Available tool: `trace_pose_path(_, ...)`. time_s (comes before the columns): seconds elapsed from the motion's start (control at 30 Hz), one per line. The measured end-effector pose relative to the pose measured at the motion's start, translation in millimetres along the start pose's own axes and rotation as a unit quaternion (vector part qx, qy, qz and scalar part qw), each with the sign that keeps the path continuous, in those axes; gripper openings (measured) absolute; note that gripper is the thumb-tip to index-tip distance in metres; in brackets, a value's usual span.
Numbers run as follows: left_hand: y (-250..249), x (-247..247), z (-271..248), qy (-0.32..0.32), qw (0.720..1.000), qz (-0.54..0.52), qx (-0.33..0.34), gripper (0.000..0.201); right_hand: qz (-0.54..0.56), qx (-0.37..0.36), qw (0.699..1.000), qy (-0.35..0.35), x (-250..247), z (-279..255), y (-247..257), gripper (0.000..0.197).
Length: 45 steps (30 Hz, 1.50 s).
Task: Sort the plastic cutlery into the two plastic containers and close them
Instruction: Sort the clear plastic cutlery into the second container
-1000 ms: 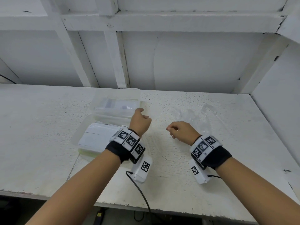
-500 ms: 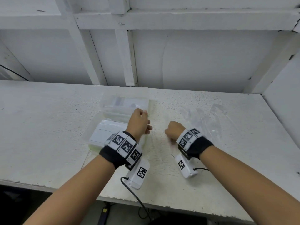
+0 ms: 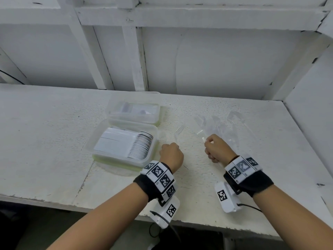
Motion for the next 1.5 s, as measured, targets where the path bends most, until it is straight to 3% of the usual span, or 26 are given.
trace_pose_path(0.17,-1.6,-5.3,1.9,-0.030,0.998,0.030,-0.037,0.032,0.008,0.002,1.000,-0.003,-4.2,-5.0,-8.3,0.009)
trace_pose_path(0.43,-1.1,4.7,8.1,0.020,0.992,0.085,-0.096,0.035,0.009,-0.010,1.000,-0.011,-6.8,-9.2,-8.8,0.013)
trace_pose_path(0.7,-9.1,-0.4,29.9,0.023,0.994,0.102,-0.015,0.019,-0.052,-0.034,0.995,-0.081,-41.2,-1.4,4.6,0.027)
trace_pose_path(0.77,-10.8,-4.0,31.7,0.013,0.995,0.101,-0.002,0.029,-0.072,-0.037,0.991,-0.106,-54.8,6.4,10.7,0.026)
trace_pose_path(0.93,-25.6,-1.3,29.3,0.010,0.999,-0.009,0.049,0.023,-0.198,-0.037,0.963,-0.177,-83.0,19.7,28.1,0.022)
trace_pose_path(1.03,-25.8,7.4,29.1,0.036,0.994,-0.091,0.045,0.023,-0.283,-0.003,0.948,-0.145,-77.7,27.1,22.0,0.034)
trace_pose_path(1.1,-23.5,13.9,30.9,0.060,0.989,-0.133,0.025,0.031,-0.316,0.004,0.941,-0.120,-68.9,31.0,17.0,0.031)
trace_pose_path(1.17,-20.7,16.9,34.0,0.077,0.984,-0.161,-0.004,0.039,-0.310,0.002,0.942,-0.129,-67.1,33.5,15.0,0.030)
trace_pose_path(1.27,-18.5,16.2,36.3,0.082,0.978,-0.186,-0.043,0.036,-0.308,0.020,0.943,-0.128,-67.9,36.0,11.5,0.036)
trace_pose_path(1.33,-22.0,10.6,35.5,0.071,0.987,-0.140,-0.040,0.028,-0.282,0.034,0.951,-0.122,-71.0,37.7,6.8,0.035)
trace_pose_path(1.4,-34.6,6.7,30.3,0.067,0.997,-0.029,-0.006,0.023,-0.254,0.038,0.959,-0.123,-75.4,36.5,4.4,0.032)
trace_pose_path(1.5,-32.3,11.5,45.0,0.045,0.991,-0.122,-0.010,0.032,-0.180,0.008,0.975,-0.127,-80.8,30.9,8.5,0.026)
Point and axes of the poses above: each hand's wrist, its own z-axis towards the middle knuckle, its own x-axis out of the palm, y = z × x, the point moved 10 cm from there along z, towards the middle knuckle, and after that the axes turned 1 degree about -z, right-handed, at the moved point
